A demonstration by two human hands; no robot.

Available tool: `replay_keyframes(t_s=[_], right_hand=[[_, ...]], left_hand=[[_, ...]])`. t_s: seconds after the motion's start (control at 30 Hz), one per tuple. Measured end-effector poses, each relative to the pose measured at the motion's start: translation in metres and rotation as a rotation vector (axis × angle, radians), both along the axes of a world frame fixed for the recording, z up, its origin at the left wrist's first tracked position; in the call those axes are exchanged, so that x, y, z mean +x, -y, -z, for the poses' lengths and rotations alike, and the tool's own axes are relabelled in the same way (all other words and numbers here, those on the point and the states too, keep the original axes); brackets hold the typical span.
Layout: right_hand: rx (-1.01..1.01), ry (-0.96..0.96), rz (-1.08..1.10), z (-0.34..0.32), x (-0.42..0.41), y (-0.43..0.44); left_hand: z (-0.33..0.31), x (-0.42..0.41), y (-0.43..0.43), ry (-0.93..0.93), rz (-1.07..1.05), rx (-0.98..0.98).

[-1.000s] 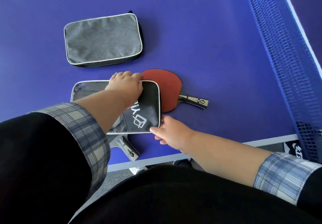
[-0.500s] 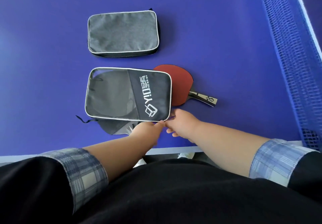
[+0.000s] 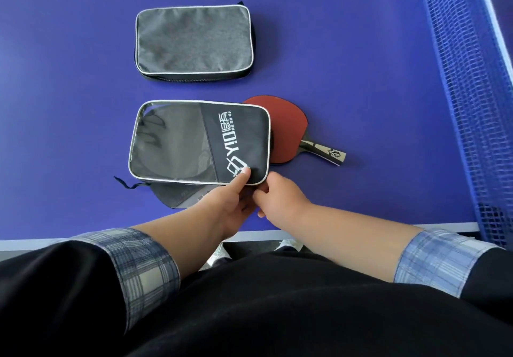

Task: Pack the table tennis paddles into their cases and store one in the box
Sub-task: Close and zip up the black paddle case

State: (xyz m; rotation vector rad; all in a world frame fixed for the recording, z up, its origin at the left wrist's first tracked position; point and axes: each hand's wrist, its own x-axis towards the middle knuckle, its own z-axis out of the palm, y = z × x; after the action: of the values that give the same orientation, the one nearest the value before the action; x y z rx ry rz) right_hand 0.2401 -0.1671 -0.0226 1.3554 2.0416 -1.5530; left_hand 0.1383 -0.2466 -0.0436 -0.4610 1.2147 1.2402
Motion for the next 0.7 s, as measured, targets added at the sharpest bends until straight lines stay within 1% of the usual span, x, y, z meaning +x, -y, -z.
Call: replay_keyframes(t_s=[0.07,0.13,0.2,0.4,0.5,0.57,0.7], right_hand=[[0.13,0.009,-0.088,-0.005,0.002,-0.002],[0.239,0.041,-0.208,-0.008,0.006,-0.009],[0.328,0.079,-0.312,-0.009,0.01,-0.019],[0.614,0.188,-0.461,-0.005,0.01,-0.054],[0.758,0.162,-0.556,-0.004,0.002,-0.076],[0.769,0.176,-0.537,-0.004,-0.008,-0.09],[0.711,0.199,-0.442,-0.007,-0.033,-0.114]], left_hand=[[0.001,0.001,-0.003,-0.018,-0.074,0.052],[0.002,0.002,-0.005,-0.055,-0.113,0.035],[0.004,0.003,-0.005,-0.084,-0.105,0.011],[0.007,0.001,0.001,-0.106,-0.089,-0.059],[0.008,0.002,0.005,-0.112,-0.081,-0.073],[0.007,0.002,0.007,-0.108,-0.075,-0.087],[0.006,0.002,0.012,-0.092,-0.058,-0.101]])
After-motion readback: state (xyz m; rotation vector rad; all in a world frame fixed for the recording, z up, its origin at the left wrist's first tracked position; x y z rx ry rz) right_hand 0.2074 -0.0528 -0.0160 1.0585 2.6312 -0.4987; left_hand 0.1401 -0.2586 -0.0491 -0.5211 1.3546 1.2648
